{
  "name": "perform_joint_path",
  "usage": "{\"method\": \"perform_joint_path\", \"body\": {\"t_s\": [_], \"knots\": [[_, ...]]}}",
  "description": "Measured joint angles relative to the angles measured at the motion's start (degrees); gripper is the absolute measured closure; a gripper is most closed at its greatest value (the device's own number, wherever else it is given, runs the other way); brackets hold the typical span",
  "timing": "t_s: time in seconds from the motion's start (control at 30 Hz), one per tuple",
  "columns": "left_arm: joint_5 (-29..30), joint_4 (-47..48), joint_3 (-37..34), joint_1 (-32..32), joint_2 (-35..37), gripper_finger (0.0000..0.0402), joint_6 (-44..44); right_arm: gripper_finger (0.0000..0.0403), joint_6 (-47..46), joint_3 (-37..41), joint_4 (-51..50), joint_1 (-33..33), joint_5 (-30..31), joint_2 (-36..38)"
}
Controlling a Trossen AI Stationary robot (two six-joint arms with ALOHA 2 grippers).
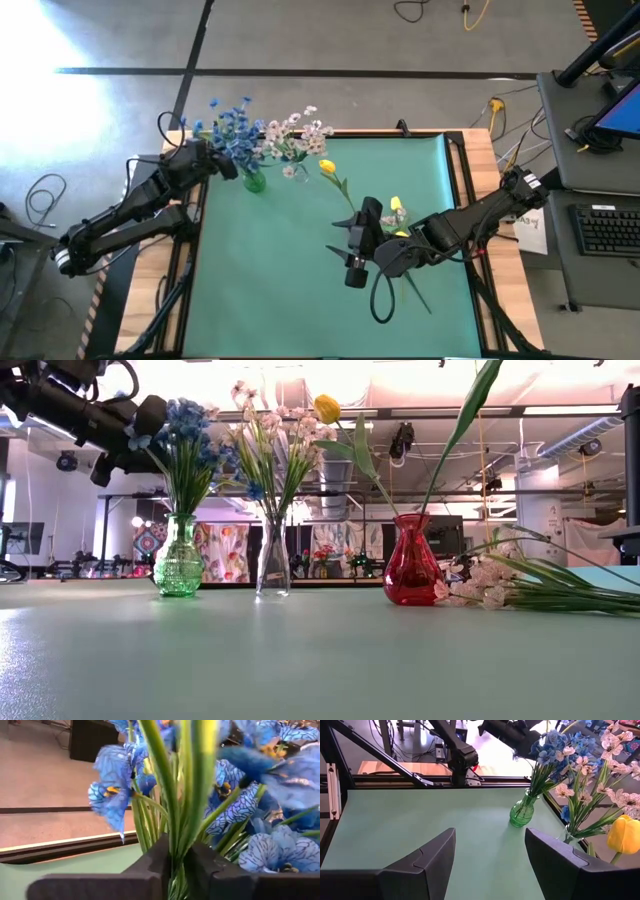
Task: Sort flowers into vase by color
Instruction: Put the blue flowers into the green vase
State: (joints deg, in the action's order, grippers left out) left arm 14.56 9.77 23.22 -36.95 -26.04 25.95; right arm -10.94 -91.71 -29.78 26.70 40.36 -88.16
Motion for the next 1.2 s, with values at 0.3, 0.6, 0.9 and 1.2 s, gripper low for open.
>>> {"method": "perform_joint_path", "body": {"t_s": [0.3,0.6,0.9,1.2], "knots": [[-3.6,0.7,0.0,0.0,0.0,0.0400,-2.3,0.0170,0.0,0.0,0.0,0.0,0.1,0.0],[-3.6,0.9,0.0,0.1,0.4,0.0400,-12.7,0.0170,0.0,0.0,0.0,-0.3,0.2,0.0],[-4.7,2.1,-0.1,0.1,0.0,0.0400,-20.3,0.0170,0.0,0.0,0.0,-0.9,0.2,0.0],[-4.7,3.2,-0.2,0.1,-1.6,0.0400,-20.9,0.0170,0.2,0.0,0.0,-1.2,0.2,0.0]]}}
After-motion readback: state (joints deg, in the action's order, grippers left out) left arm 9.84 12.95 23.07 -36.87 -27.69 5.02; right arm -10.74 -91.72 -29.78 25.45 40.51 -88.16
